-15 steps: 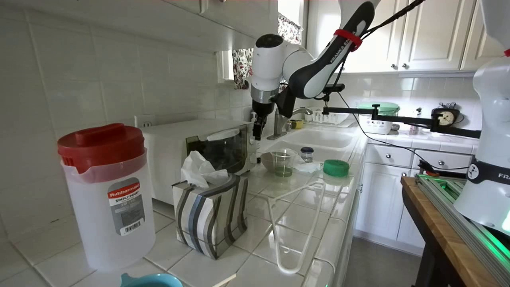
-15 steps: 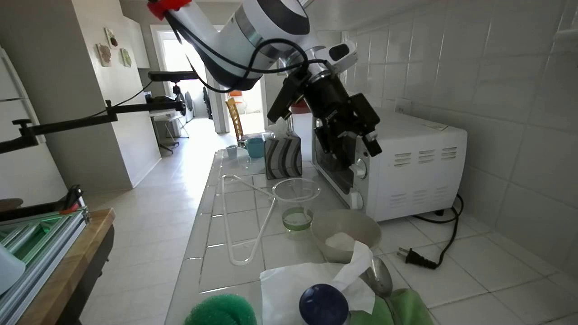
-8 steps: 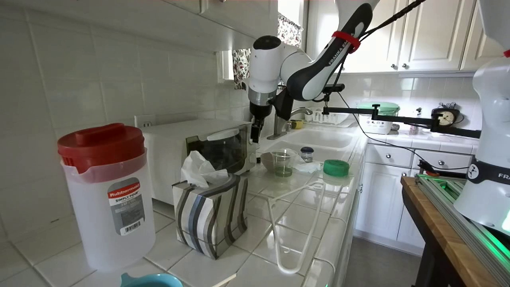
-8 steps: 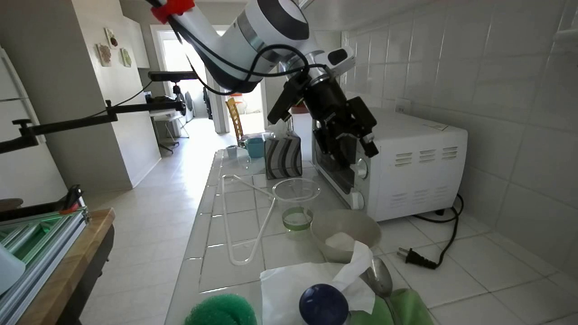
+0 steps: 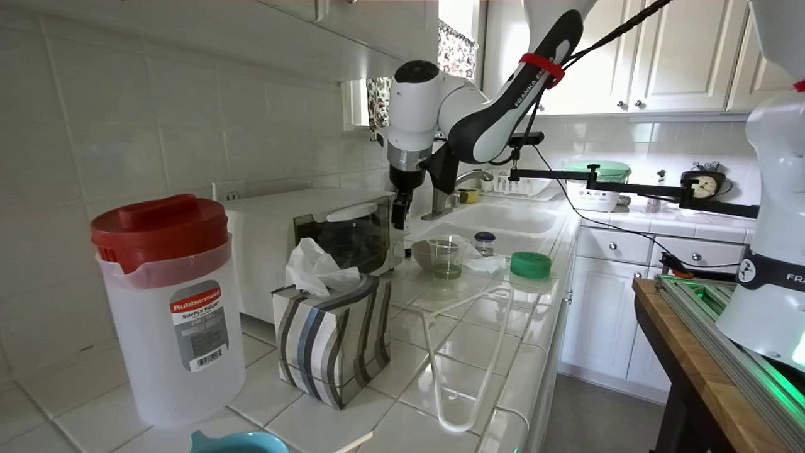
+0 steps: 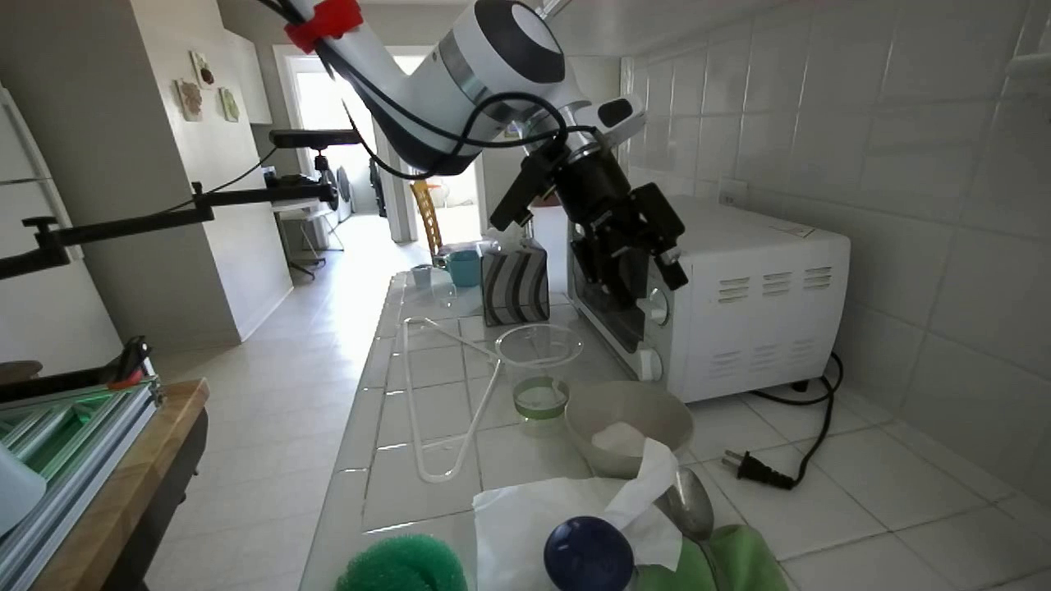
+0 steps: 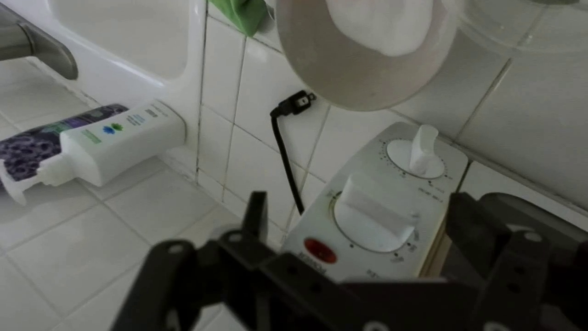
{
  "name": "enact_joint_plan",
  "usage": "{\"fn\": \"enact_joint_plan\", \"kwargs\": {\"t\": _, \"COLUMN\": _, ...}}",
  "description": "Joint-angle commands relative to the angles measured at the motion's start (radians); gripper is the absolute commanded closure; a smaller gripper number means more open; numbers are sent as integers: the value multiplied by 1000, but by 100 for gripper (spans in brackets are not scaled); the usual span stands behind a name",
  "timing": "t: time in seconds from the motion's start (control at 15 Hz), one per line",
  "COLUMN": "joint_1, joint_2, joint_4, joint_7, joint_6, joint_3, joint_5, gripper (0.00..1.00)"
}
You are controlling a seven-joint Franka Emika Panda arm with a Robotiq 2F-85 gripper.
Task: Turn the knob on the small oven
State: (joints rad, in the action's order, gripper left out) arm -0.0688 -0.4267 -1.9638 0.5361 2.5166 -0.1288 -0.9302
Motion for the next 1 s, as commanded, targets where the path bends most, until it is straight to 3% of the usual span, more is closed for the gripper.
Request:
{"fn": "enact_joint_plan", "kwargs": {"t": 0.0, "joint_1": -5, "joint_2": -25, "joint_4": 30, "joint_7": 10, "joint_6": 11, "joint_3": -13, "joint_5": -25, "gripper": 0}}
{"fn": "enact_joint_plan", "kwargs": {"t": 0.2, "joint_1": -5, "joint_2": -30, "joint_4": 37, "joint_7": 11, "joint_6": 13, "joint_3": -17, "joint_5": -24, "gripper": 0}}
{"fn": "enact_joint_plan", "kwargs": {"t": 0.27, "joint_1": -5, "joint_2": -32, "joint_4": 38, "joint_7": 10, "joint_6": 13, "joint_3": -18, "joint_5": -23, "gripper": 5}}
{"fn": "enact_joint_plan", "kwargs": {"t": 0.33, "joint_1": -5, "joint_2": -33, "joint_4": 39, "joint_7": 10, "joint_6": 13, "joint_3": -18, "joint_5": -23, "gripper": 26}}
{"fn": "enact_joint_plan", "kwargs": {"t": 0.4, "joint_1": -5, "joint_2": -34, "joint_4": 40, "joint_7": 9, "joint_6": 14, "joint_3": -19, "joint_5": -23, "gripper": 29}}
{"fn": "enact_joint_plan", "kwargs": {"t": 0.47, "joint_1": -6, "joint_2": -34, "joint_4": 40, "joint_7": 9, "joint_6": 13, "joint_3": -19, "joint_5": -23, "gripper": 25}}
{"fn": "enact_joint_plan", "kwargs": {"t": 0.53, "joint_1": -6, "joint_2": -35, "joint_4": 41, "joint_7": 9, "joint_6": 13, "joint_3": -19, "joint_5": -23, "gripper": 38}}
{"fn": "enact_joint_plan", "kwargs": {"t": 0.67, "joint_1": -7, "joint_2": -35, "joint_4": 41, "joint_7": 10, "joint_6": 12, "joint_3": -19, "joint_5": -24, "gripper": 55}}
{"fn": "enact_joint_plan", "kwargs": {"t": 0.8, "joint_1": -8, "joint_2": -35, "joint_4": 41, "joint_7": 18, "joint_6": 13, "joint_3": -19, "joint_5": -25, "gripper": 59}}
{"fn": "enact_joint_plan", "kwargs": {"t": 0.87, "joint_1": -8, "joint_2": -35, "joint_4": 42, "joint_7": 24, "joint_6": 14, "joint_3": -19, "joint_5": -24, "gripper": 53}}
{"fn": "enact_joint_plan", "kwargs": {"t": 0.93, "joint_1": -8, "joint_2": -36, "joint_4": 42, "joint_7": 31, "joint_6": 15, "joint_3": -20, "joint_5": -25, "gripper": 56}}
